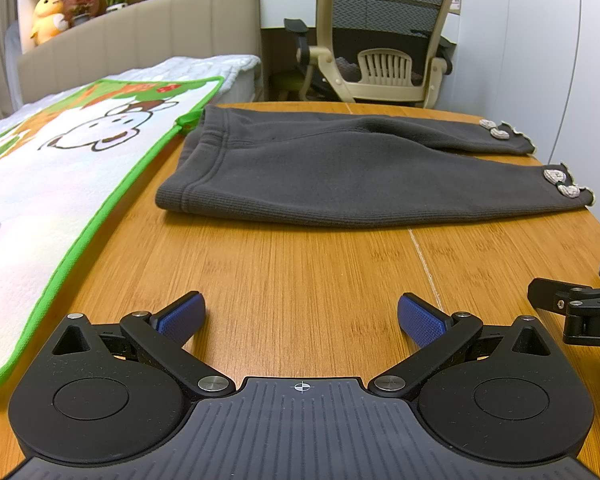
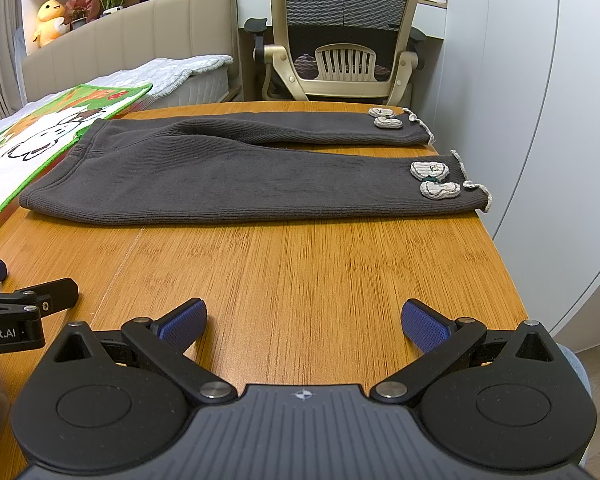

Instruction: Fold clothes

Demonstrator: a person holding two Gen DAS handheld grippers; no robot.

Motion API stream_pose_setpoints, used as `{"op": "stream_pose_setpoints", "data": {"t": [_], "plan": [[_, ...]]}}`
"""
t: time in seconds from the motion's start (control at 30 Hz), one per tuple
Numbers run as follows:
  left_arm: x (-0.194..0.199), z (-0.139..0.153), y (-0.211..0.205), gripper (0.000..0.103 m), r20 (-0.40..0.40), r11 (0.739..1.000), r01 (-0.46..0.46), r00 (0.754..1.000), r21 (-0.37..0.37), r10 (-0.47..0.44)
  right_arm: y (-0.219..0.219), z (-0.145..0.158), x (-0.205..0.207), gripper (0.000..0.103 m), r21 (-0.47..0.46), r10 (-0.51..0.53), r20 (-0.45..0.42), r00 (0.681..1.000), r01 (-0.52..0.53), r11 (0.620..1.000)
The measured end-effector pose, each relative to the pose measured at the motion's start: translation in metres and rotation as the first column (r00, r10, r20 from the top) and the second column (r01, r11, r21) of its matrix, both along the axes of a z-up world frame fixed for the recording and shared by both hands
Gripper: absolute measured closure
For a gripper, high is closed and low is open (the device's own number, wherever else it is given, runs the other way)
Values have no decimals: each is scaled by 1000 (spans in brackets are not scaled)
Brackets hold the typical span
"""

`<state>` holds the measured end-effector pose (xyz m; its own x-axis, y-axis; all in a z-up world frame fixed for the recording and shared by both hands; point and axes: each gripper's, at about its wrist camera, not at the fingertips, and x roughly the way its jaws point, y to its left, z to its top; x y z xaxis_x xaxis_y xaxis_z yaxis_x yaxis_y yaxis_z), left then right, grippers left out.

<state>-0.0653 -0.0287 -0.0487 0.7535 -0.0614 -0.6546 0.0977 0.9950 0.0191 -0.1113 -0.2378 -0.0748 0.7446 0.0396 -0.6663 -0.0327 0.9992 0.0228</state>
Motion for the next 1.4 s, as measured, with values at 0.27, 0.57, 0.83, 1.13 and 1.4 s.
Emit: {"op": "stream_pose_setpoints", "data": {"t": [0.27, 0.57, 0.83, 1.13, 1.4], "plan": [[0, 0, 1, 0, 0, 1000, 1, 1000, 0, -1, 0, 0, 0, 0, 0, 0, 0, 1000, 0, 1000], [0, 0, 2, 0, -8, 1000, 6, 1000, -2, -6, -1, 0, 0, 0, -3, 17, -2, 1000, -17, 1000], [4, 3, 3, 0, -52, 994, 112, 992, 6, -112, -3, 2, 5, 0, -5, 70, -18, 997, -70, 998], [40, 49, 21, 0, 11, 972, 214, 977, -97, -214, -59, 31, 41, 0, 184, 169, 32, 985, -172, 968], [130, 33, 21, 1, 16, 995, 63, 998, -80, -62, -54, 51, 122, 8, 112, 231, 144, 962, -248, 962]]}}
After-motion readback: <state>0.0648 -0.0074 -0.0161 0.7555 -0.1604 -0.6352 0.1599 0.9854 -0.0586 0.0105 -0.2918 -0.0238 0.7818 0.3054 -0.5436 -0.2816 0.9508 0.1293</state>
